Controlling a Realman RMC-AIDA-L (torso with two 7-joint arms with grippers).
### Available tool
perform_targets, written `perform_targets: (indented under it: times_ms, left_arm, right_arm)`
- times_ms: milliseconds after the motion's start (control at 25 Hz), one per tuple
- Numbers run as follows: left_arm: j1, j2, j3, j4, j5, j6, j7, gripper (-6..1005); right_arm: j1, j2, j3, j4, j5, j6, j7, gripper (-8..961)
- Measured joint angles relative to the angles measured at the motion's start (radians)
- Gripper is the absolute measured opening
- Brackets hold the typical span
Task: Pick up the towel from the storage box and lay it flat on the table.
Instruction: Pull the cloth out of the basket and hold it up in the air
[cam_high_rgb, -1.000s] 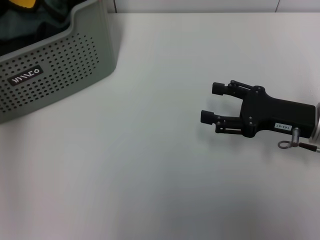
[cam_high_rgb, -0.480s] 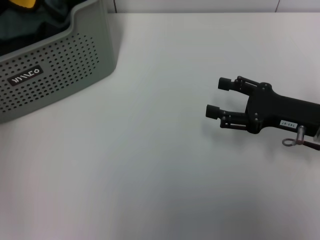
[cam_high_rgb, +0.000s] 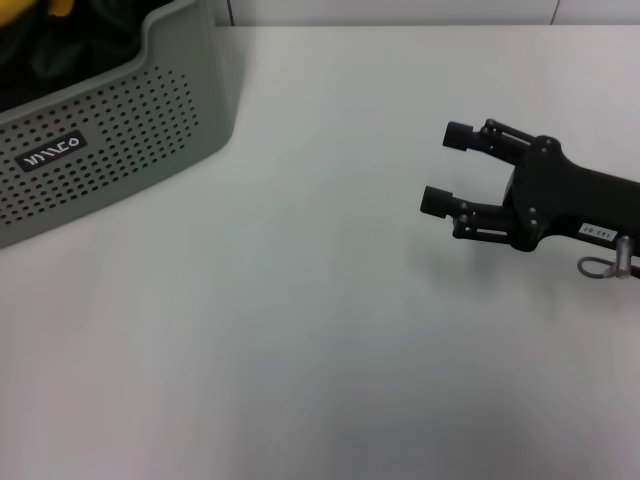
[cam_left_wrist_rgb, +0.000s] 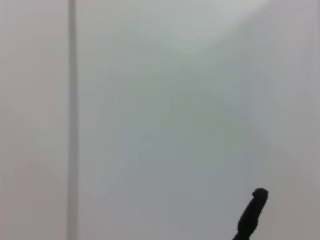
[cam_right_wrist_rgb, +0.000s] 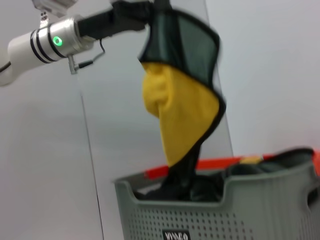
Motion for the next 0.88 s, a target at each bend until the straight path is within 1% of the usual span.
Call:
perform_targets:
  times_ms: [120, 240, 280, 400, 520, 600, 640, 680, 800, 880]
  left_arm:
    - [-0.003, 0.004, -0.074, -0.006, -0.195, 0.079, -0.004, 29]
    - [0.005, -0.005, -0.091, -0.006, -0.339, 0.125, -0.019, 29]
    - [0.009, -0.01, -0.087, -0.004, -0.357, 0.133, -0.02, 29]
    - [0.015, -0.021, -0.068, -0.006, -0.374, 0.165, -0.02, 29]
    - [0.016, -0.031, -0.044, -0.036, -0.37, 0.2, -0.017, 29]
    - [0.016, -0.041, -0.025, -0.067, -0.366, 0.222, -0.007, 29]
    - [0.017, -0.045, -0.007, -0.097, -0.365, 0.24, 0.0, 29]
    - [0.017, -0.045, -0.003, -0.105, -0.366, 0.244, 0.001, 29]
    - [0.017, -0.046, 0.016, -0.159, -0.367, 0.261, 0.02, 29]
    - [0.018, -0.048, 0.019, -0.174, -0.367, 0.264, 0.041, 29]
  right_arm:
    - [0.0, 0.0, 0.033, -0.002, 0.001, -0.047, -0.034, 874]
    - [-0.001, -0.001, 0.078, -0.003, 0.0, -0.129, -0.061, 874]
    - [-0.001, -0.001, 0.09, -0.003, 0.0, -0.16, -0.068, 874]
    - [0.0, -0.003, 0.133, -0.013, -0.001, -0.264, -0.085, 873]
    - [0.014, -0.013, 0.141, -0.047, -0.001, -0.33, -0.059, 873]
    - [0.024, -0.012, 0.142, -0.056, 0.0, -0.344, -0.041, 872]
    - [0.031, -0.009, 0.146, -0.064, 0.002, -0.354, -0.029, 872]
    - [0.035, -0.006, 0.149, -0.068, 0.003, -0.36, -0.022, 847]
    - [0.047, 0.012, 0.184, -0.094, 0.003, -0.367, 0.009, 772]
    - [0.058, 0.022, 0.204, -0.105, 0.006, -0.366, 0.016, 722]
